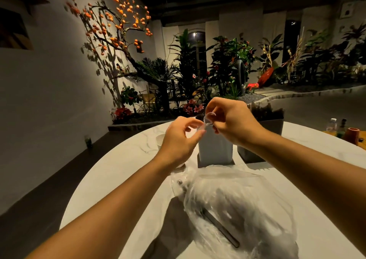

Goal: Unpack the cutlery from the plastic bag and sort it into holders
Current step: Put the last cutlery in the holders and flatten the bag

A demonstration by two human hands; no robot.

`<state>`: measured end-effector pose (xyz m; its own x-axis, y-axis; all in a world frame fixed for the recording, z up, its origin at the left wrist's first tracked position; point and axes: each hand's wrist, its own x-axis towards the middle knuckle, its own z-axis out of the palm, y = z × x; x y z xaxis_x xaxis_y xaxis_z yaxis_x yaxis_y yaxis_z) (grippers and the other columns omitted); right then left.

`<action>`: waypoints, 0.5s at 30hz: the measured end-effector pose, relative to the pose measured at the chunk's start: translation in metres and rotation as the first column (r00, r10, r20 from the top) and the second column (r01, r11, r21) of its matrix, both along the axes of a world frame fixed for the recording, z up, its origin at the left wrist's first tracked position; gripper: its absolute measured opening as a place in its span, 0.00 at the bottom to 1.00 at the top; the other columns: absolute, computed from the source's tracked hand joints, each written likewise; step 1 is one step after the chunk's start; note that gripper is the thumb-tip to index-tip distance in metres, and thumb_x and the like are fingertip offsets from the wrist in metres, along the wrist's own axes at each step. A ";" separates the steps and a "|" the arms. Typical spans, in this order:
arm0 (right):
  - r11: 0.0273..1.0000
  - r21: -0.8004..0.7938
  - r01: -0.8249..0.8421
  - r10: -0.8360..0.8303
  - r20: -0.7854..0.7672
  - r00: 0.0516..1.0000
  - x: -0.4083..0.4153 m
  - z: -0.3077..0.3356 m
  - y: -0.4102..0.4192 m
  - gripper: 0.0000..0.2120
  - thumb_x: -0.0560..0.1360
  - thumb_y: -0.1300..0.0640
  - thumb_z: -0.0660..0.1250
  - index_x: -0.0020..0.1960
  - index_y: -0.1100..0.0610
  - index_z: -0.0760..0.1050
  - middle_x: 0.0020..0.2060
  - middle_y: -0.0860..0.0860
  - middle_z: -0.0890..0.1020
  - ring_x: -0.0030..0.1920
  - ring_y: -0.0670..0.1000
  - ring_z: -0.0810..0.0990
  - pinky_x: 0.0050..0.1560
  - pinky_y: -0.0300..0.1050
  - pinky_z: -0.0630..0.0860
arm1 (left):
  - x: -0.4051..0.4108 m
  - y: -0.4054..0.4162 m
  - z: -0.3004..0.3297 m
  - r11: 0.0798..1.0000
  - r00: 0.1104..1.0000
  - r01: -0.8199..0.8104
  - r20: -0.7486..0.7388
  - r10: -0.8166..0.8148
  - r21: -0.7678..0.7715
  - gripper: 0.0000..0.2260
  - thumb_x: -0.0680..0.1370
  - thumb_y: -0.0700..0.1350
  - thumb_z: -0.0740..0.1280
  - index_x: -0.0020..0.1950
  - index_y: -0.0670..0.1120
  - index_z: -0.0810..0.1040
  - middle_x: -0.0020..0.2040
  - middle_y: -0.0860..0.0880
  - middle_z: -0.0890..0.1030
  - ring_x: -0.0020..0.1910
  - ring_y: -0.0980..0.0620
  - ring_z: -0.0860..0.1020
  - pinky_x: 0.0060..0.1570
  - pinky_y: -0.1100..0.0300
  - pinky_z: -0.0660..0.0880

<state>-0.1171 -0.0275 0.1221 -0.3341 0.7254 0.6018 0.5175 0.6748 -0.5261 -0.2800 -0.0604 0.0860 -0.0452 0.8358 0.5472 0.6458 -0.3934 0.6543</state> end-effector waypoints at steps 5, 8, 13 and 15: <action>0.998 0.020 -0.065 0.064 0.053 0.997 -0.035 0.010 0.008 0.10 0.74 0.66 0.72 0.53 0.55 0.79 0.46 0.52 0.83 0.44 0.50 0.83 0.45 0.50 0.84 | -0.036 0.010 0.015 0.999 0.997 -0.054 -0.047 0.054 -0.001 0.04 0.77 0.46 0.73 0.52 0.49 0.85 0.46 0.55 0.83 0.46 0.60 0.80 0.44 0.70 0.75; 0.993 -0.005 -0.115 0.115 0.022 0.993 -0.055 0.015 0.015 0.09 0.75 0.65 0.72 0.52 0.55 0.79 0.45 0.52 0.83 0.42 0.48 0.83 0.41 0.40 0.82 | -0.057 0.015 0.023 0.999 0.999 -0.046 0.019 0.046 -0.030 0.05 0.76 0.44 0.74 0.51 0.46 0.86 0.46 0.51 0.86 0.47 0.56 0.83 0.49 0.64 0.79; 0.993 -0.004 -0.118 0.117 -0.028 0.993 -0.083 0.016 0.033 0.04 0.77 0.61 0.70 0.50 0.55 0.79 0.42 0.50 0.83 0.40 0.48 0.83 0.42 0.42 0.83 | -0.081 0.026 0.027 0.997 0.996 -0.029 0.086 0.035 -0.065 0.07 0.75 0.42 0.75 0.52 0.44 0.86 0.47 0.50 0.86 0.48 0.55 0.84 0.50 0.64 0.79; 0.992 -0.017 -0.123 0.123 0.016 0.992 -0.091 0.014 0.041 0.03 0.77 0.60 0.71 0.49 0.54 0.79 0.41 0.50 0.83 0.41 0.48 0.83 0.44 0.45 0.83 | -0.090 0.034 0.023 0.996 0.997 -0.038 0.064 0.044 -0.085 0.08 0.75 0.43 0.75 0.53 0.45 0.86 0.48 0.50 0.86 0.49 0.55 0.83 0.52 0.62 0.79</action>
